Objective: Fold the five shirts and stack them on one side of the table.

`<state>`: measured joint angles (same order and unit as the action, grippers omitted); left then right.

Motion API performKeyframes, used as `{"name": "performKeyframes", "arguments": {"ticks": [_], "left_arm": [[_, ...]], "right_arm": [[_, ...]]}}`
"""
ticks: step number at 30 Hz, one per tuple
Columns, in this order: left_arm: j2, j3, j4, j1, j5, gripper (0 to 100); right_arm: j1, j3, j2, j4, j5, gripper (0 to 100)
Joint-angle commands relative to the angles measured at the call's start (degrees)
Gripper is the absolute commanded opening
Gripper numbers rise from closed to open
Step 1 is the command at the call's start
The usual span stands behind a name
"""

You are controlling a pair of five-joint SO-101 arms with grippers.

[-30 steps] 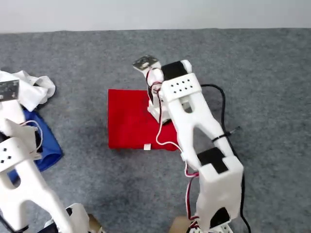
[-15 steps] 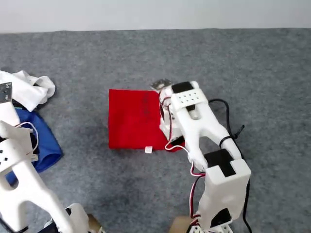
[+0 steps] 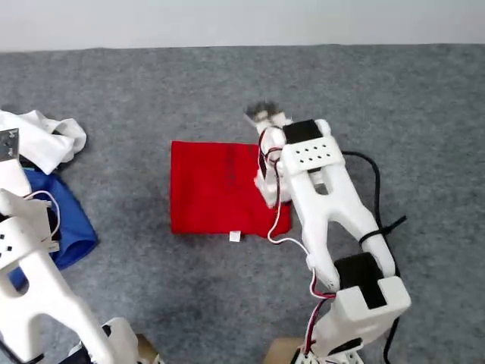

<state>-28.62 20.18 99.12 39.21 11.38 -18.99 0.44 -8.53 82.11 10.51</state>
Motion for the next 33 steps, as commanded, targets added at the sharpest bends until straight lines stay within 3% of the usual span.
{"name": "performKeyframes", "arguments": {"ticks": [1, 7, 12, 20, 27, 33], "left_arm": [[-1.58, -0.4, 1.32, 0.26, -0.18, 0], [-1.58, -0.4, 1.32, 0.26, 0.0, 0], [-1.58, -0.4, 1.32, 0.26, 0.0, 0], [-1.41, -0.4, 1.23, 0.09, 0.09, 0], [-1.23, -0.31, 1.23, 0.09, 0.09, 0], [-1.23, -0.31, 1.23, 0.26, 0.18, 0]], "right_arm": [[0.75, -2.55, 0.75, -7.87, 0.18, 0.9], [0.75, -2.73, -8.92, -24.04, 0.18, 0.9], [0.92, -8.7, -17.1, -29.32, -0.09, 0.9], [4.09, -18.11, -26.68, -28.09, -0.35, 0.9], [0.66, -21.63, -17.8, -14.99, -0.88, 0.9], [-0.84, -22.95, -9.36, -6.37, -12.92, 2.3]]}}
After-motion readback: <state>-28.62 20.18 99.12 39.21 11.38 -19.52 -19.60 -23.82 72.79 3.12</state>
